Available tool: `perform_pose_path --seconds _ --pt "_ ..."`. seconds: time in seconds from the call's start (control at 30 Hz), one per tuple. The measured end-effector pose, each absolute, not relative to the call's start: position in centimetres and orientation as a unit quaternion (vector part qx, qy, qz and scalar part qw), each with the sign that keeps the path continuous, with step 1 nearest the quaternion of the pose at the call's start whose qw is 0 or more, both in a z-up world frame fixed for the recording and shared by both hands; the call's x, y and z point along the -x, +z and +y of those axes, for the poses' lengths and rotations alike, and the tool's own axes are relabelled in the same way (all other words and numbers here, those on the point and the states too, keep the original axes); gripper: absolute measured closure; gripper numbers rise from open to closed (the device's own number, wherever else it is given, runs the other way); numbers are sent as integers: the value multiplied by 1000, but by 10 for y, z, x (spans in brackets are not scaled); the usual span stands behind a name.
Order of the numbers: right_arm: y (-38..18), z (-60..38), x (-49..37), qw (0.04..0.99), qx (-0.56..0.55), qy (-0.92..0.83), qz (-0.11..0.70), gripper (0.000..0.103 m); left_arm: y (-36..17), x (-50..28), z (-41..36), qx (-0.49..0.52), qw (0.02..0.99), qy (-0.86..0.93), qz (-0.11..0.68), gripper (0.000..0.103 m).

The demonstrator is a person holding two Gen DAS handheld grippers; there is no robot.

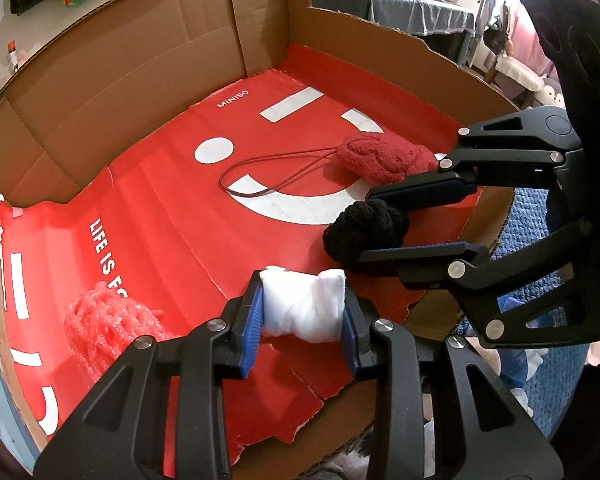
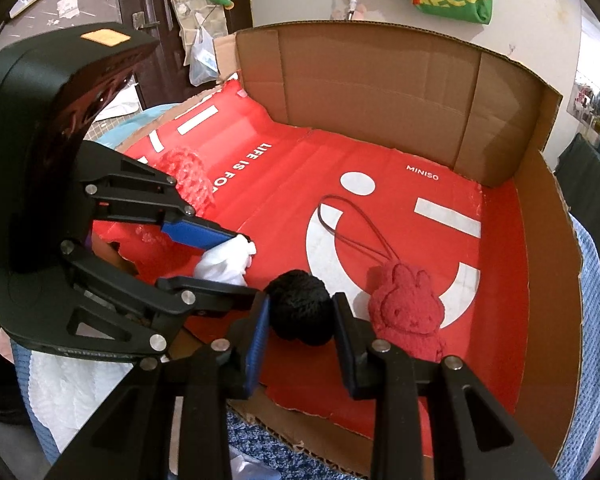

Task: Organize soft objects
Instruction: 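Carry the black ball into the box and open the right tool while the left tool releases the cloth there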

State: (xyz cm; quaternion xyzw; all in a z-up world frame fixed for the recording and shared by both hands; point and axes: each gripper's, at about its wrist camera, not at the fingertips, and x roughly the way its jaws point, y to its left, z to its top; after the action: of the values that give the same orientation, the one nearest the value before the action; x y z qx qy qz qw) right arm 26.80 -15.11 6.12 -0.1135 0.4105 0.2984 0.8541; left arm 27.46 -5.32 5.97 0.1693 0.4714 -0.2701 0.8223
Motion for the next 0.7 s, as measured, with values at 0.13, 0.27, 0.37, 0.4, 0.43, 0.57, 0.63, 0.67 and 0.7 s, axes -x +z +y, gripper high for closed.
perform_pose_path --seconds 0.13,0.27,0.37,0.4,0.43,0.57,0.63,0.67,0.7 --pt "61 -151 -268 853 114 298 412 70 60 -275 -54 -171 823 -269 471 69" --pt "60 -151 -269 852 114 297 415 68 61 -276 -52 -167 827 -262 469 56" --pt "59 -151 -270 852 114 297 417 68 61 -274 -52 -169 827 -263 468 56" --pt "59 -152 -270 851 113 297 417 67 60 -274 -52 -169 827 -263 468 56" --pt "59 -152 -271 851 112 296 418 67 61 -274 -52 -169 827 -263 467 56" --pt "60 -152 -270 852 112 295 417 65 61 -273 -53 -172 828 -262 465 56" --pt "61 -153 -270 853 112 295 417 64 63 -272 -52 -173 829 -261 463 56" --pt "61 -153 -269 853 111 294 416 63 63 -271 -52 -172 830 -261 462 56" --pt "62 -153 -269 854 111 293 415 63 64 -271 -53 -171 831 -261 460 55"
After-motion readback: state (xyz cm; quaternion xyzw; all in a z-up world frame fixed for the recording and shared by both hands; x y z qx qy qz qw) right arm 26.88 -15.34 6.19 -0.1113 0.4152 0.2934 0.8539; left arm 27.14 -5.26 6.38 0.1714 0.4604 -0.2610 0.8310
